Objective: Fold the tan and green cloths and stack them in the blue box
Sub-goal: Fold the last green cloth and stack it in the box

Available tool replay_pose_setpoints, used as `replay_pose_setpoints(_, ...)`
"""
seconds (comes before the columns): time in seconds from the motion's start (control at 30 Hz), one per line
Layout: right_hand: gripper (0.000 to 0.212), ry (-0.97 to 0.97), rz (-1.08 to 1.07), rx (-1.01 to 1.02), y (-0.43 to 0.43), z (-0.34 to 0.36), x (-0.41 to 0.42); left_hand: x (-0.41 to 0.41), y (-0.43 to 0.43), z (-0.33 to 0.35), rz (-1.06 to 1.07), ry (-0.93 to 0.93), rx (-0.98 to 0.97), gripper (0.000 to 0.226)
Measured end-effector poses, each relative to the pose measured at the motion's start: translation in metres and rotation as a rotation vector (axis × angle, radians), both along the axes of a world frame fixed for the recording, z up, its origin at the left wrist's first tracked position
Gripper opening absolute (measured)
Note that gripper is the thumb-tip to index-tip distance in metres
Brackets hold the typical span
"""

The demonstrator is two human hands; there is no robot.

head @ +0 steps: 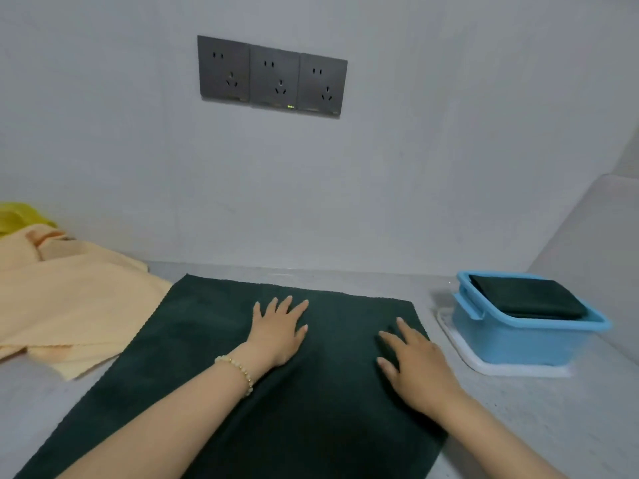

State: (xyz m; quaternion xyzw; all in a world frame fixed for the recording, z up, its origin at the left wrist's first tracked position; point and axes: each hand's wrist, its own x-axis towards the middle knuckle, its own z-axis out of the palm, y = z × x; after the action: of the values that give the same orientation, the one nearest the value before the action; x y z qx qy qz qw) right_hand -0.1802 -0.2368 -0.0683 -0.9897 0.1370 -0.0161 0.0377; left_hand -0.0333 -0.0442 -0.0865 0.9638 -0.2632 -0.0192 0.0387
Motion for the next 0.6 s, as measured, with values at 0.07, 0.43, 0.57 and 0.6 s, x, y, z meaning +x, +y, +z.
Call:
replay_pose_setpoints(0.07,0.057,0.109,0.069,0.133,0.013,-0.019,0.002,-0.016,0.005,-0.008,-0.071,0.027,-0.035,0.059)
replay_pose_setpoints(0.43,0.048,-0.035,0.342,0.335,0.026,0.012,-0.028,-0.079,0.066,0.003,-0.132,0.057,-0.209,0.058)
replay_pose_setpoints(0.57,0.064,0.447,0.544,0.413,0.033,0.024,-0.078,-0.126,0.099,0.003,-0.251,0.253,-0.170,0.060)
replay_pose_setpoints(0.6,0.067,0.473,0.551,0.348,0.035,0.023,-0.084,-0.133,0.105,0.004,-0.257,0.272,-0.157,0.060)
